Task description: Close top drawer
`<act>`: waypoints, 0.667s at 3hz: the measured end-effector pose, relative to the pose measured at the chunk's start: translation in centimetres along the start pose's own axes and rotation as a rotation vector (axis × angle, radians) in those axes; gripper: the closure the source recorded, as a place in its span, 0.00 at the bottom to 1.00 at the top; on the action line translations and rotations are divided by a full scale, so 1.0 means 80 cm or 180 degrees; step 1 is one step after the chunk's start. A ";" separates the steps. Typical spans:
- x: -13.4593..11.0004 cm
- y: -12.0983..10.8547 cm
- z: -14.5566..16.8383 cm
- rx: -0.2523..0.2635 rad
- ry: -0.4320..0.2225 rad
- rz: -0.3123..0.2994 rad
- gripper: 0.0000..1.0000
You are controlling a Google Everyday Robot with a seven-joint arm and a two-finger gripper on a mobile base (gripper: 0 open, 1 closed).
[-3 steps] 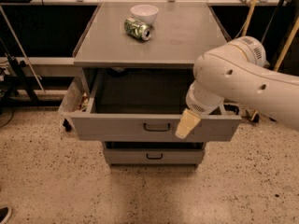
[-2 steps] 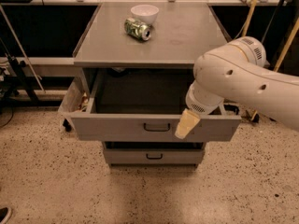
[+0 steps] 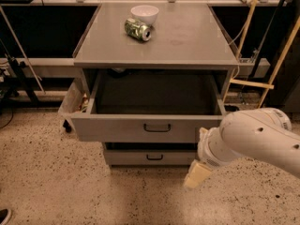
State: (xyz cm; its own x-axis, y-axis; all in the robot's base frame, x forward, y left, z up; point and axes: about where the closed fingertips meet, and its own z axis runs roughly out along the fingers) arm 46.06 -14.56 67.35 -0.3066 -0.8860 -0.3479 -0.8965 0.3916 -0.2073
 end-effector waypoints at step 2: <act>-0.030 -0.025 0.026 0.0105 -0.0077 -0.0242 0.00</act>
Offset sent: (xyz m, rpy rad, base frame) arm 0.0846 0.0474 -0.0203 -0.0294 -0.1487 0.1609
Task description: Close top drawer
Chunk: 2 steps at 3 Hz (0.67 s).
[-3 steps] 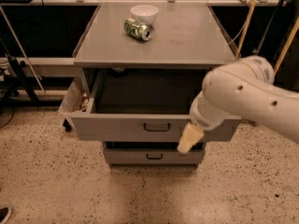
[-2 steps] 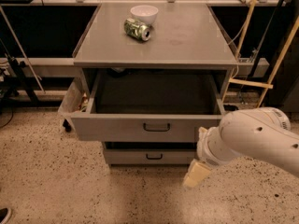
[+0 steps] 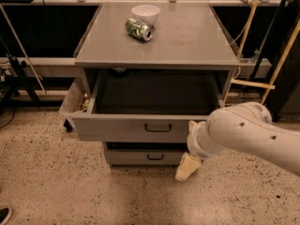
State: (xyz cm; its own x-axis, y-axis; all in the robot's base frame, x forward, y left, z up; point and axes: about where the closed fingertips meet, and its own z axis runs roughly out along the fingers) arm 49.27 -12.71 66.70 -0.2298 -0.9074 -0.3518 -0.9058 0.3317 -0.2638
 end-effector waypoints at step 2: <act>-0.037 -0.084 0.036 0.0080 0.0231 -0.0118 0.00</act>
Offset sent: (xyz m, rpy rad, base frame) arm 0.2385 0.1349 0.0837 -0.1869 -0.0980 0.1427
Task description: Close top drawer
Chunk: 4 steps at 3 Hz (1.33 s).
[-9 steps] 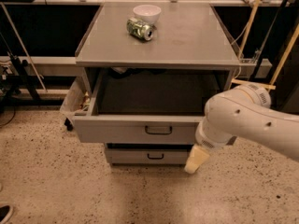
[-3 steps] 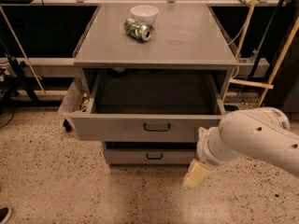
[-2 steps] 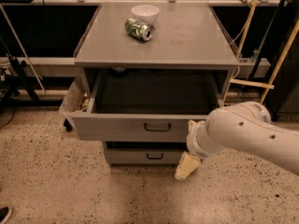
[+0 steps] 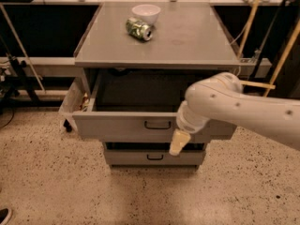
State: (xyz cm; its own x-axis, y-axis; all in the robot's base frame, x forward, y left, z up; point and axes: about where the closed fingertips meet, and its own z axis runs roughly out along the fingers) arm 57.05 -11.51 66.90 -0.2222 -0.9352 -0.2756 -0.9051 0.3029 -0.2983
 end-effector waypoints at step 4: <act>-0.030 0.069 -0.076 0.0096 0.0140 -0.0024 0.00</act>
Offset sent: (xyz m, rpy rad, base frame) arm 0.0294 0.0379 0.0286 -0.0191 -0.0284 0.0544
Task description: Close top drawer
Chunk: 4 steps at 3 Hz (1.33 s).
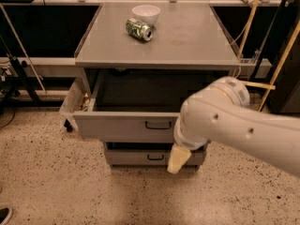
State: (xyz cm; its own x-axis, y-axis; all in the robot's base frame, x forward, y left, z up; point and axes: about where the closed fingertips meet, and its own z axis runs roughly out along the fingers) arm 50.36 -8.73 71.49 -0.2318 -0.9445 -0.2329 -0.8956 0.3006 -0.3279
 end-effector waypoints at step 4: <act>0.022 0.005 0.157 -0.0344 -0.0422 0.0188 0.00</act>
Offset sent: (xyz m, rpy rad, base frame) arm 0.0132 0.0379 -0.2191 0.3167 0.2344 0.0856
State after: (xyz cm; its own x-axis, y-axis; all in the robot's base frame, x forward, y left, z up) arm 54.34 -8.58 59.42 -0.2394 -0.8978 -0.3697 -0.9192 0.3322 -0.2116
